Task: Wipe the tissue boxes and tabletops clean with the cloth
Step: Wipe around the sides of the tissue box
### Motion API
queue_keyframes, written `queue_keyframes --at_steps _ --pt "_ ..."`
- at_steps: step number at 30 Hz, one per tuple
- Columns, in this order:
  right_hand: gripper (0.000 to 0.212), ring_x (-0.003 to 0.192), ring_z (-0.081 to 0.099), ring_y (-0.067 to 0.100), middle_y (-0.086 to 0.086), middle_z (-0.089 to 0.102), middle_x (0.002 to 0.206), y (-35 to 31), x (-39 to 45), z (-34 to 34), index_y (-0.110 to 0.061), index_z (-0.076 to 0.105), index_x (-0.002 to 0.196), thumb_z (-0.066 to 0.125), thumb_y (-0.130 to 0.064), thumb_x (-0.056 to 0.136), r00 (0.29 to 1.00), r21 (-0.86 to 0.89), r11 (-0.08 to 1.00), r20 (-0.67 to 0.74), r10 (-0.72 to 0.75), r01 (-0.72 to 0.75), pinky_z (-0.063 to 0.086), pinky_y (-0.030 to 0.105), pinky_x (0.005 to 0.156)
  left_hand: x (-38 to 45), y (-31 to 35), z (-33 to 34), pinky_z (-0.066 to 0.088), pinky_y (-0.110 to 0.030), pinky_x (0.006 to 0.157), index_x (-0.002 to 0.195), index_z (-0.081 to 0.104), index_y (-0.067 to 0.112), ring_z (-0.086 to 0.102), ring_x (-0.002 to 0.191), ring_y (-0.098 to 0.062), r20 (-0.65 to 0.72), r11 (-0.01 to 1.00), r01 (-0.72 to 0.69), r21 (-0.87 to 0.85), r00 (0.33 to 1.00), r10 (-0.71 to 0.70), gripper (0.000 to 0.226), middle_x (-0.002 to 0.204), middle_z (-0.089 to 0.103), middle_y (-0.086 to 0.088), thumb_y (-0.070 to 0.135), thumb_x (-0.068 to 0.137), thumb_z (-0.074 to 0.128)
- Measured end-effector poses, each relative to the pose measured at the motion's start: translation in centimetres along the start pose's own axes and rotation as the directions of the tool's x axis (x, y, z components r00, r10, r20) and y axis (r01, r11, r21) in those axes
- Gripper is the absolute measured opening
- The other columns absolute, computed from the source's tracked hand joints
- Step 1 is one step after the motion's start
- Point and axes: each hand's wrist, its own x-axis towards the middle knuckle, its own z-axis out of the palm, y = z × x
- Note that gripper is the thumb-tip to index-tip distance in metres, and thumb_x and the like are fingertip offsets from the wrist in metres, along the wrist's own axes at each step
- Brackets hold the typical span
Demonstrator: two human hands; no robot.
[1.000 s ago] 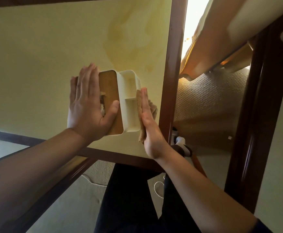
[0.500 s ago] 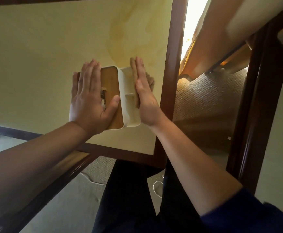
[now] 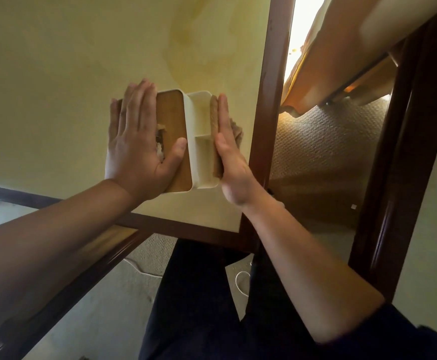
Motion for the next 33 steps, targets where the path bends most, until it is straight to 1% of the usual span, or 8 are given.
queue_keyframes --at_steps 3,5,11,14,16,22,28,33 --pt "0.064 0.159 -0.011 0.003 0.003 -0.007 0.177 -2.5 4.3 -1.0 -0.02 -0.007 0.168 0.018 -0.038 0.111 0.999 -0.096 0.995 -0.034 0.007 -0.011 -0.014 0.007 0.117 -0.1 0.0 -0.2 0.004 -0.053 0.129 0.163 0.018 0.004 0.011 0.16 -0.03 -0.003 1.0 0.0 -0.002 1.0 0.0 0.088 0.17 0.02 -0.014 0.059 0.097 0.038" --pt "0.063 0.157 -0.009 0.001 0.004 -0.007 0.177 -3.6 6.0 -1.1 -0.018 -0.006 0.168 0.016 -0.034 0.112 0.999 -0.12 0.993 -0.043 0.0 -0.005 -0.011 0.0 0.111 0.0 -0.1 -0.2 0.004 -0.052 0.129 0.163 0.017 0.005 0.011 0.16 -0.03 -0.006 1.0 0.015 0.0 1.0 -0.015 0.088 0.17 0.019 -0.013 0.059 0.097 0.038" --pt "0.057 0.162 -0.012 0.013 0.003 -0.007 0.177 -1.6 2.9 -0.6 -0.023 -0.004 0.167 0.016 -0.029 0.114 0.995 -0.15 0.984 -0.018 -0.103 0.099 -0.014 0.018 0.123 -0.1 -0.1 0.0 0.002 -0.05 0.13 0.163 0.016 0.006 0.009 0.16 -0.028 -0.011 0.999 0.036 0.001 0.999 -0.036 0.088 0.171 0.018 -0.012 0.058 0.097 0.039" --pt "0.06 0.162 -0.012 0.011 -0.004 -0.009 0.177 0.2 -0.6 0.3 -0.028 -0.005 0.168 0.02 -0.035 0.113 0.999 -0.068 0.997 -0.01 -0.042 0.042 -0.008 0.051 0.132 -0.1 -0.1 0.0 0.001 -0.05 0.13 0.163 0.016 0.006 0.008 0.16 -0.028 -0.009 0.999 0.036 0.0 0.999 -0.036 0.088 0.171 0.016 -0.012 0.058 0.097 0.038" --pt "0.062 0.163 -0.011 0.013 -0.007 -0.008 0.177 0.9 -3.1 1.0 -0.027 -0.004 0.168 0.02 -0.036 0.112 1.0 -0.037 0.999 -0.015 -0.005 0.005 -0.004 0.059 0.13 -0.1 0.0 0.0 0.001 -0.051 0.13 0.163 0.016 0.005 0.008 0.16 -0.028 -0.005 0.999 0.04 -0.002 0.999 -0.04 0.088 0.172 0.016 -0.012 0.058 0.097 0.037" --pt "0.061 0.163 -0.009 0.014 -0.003 -0.006 0.178 1.1 -5.9 1.9 -0.016 -0.003 0.168 0.02 -0.022 0.112 0.996 -0.183 0.983 -0.087 -0.006 -0.01 -0.01 0.038 0.131 -0.1 -0.2 -0.3 0.002 -0.051 0.13 0.163 0.017 0.005 0.009 0.16 -0.029 0.0 1.0 0.017 -0.006 1.0 -0.017 0.088 0.171 0.018 -0.012 0.06 0.096 0.036" --pt "0.061 0.162 -0.011 0.012 -0.004 -0.009 0.177 0.1 -1.5 1.2 -0.022 -0.007 0.168 0.019 -0.032 0.113 0.995 -0.139 0.99 -0.094 -0.012 -0.001 -0.005 0.058 0.13 -0.1 -0.3 -0.3 0.002 -0.052 0.129 0.163 0.017 0.004 0.008 0.16 -0.029 0.003 1.0 0.009 -0.006 1.0 -0.009 0.088 0.171 0.019 -0.013 0.059 0.097 0.037" --pt "0.053 0.162 -0.013 0.014 0.003 -0.011 0.177 -2.9 4.0 -0.2 -0.028 -0.003 0.164 0.016 -0.028 0.115 0.996 -0.155 0.987 -0.072 -0.058 0.047 -0.017 0.041 0.13 -0.1 -0.4 -0.3 0.002 -0.05 0.13 0.163 0.017 0.004 0.009 0.16 -0.029 0.001 1.0 0.004 0.004 1.0 -0.004 0.088 0.171 0.019 -0.013 0.059 0.098 0.037"
